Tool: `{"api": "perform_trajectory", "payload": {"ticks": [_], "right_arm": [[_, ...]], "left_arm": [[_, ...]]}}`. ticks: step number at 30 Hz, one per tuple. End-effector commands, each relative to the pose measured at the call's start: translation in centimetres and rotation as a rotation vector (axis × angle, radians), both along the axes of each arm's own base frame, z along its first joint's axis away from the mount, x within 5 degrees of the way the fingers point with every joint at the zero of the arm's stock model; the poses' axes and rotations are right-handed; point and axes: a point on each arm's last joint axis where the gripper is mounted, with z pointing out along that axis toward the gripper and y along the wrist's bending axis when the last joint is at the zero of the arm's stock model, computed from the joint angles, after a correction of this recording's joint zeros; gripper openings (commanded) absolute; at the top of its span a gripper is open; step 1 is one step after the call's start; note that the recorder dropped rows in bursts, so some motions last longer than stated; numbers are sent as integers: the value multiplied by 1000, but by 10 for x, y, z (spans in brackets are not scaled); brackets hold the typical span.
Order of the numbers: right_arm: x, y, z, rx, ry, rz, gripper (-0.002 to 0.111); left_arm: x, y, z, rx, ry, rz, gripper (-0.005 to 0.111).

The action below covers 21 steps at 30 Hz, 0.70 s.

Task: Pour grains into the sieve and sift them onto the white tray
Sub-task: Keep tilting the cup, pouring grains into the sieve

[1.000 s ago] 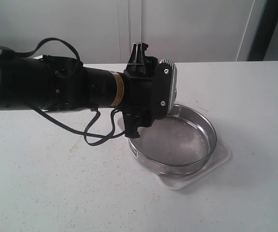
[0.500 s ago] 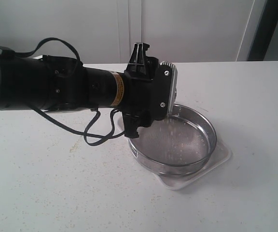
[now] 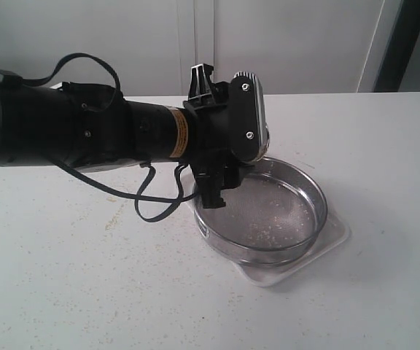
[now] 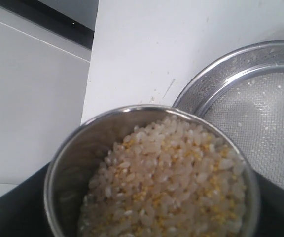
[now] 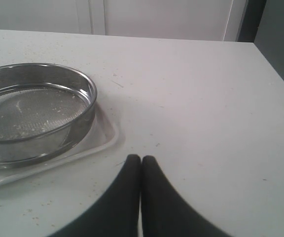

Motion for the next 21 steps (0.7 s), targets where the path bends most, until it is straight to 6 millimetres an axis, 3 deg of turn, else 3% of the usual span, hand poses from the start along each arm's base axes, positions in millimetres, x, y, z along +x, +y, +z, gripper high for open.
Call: {"api": "perform_trajectory", "payload": {"ticks": [1,7,21], "right_arm": [[0,0,0,3,-8,-8,0],[0,0,0,3,-8,-8,0],[0,0,0,3,-8,-8,0]], "left_arm": [[-2,-2,7,10,-43,-28,0],[-1,0,5,105,-112,-46,0],[-3,-3,7,138,-202,-129,0]]}}
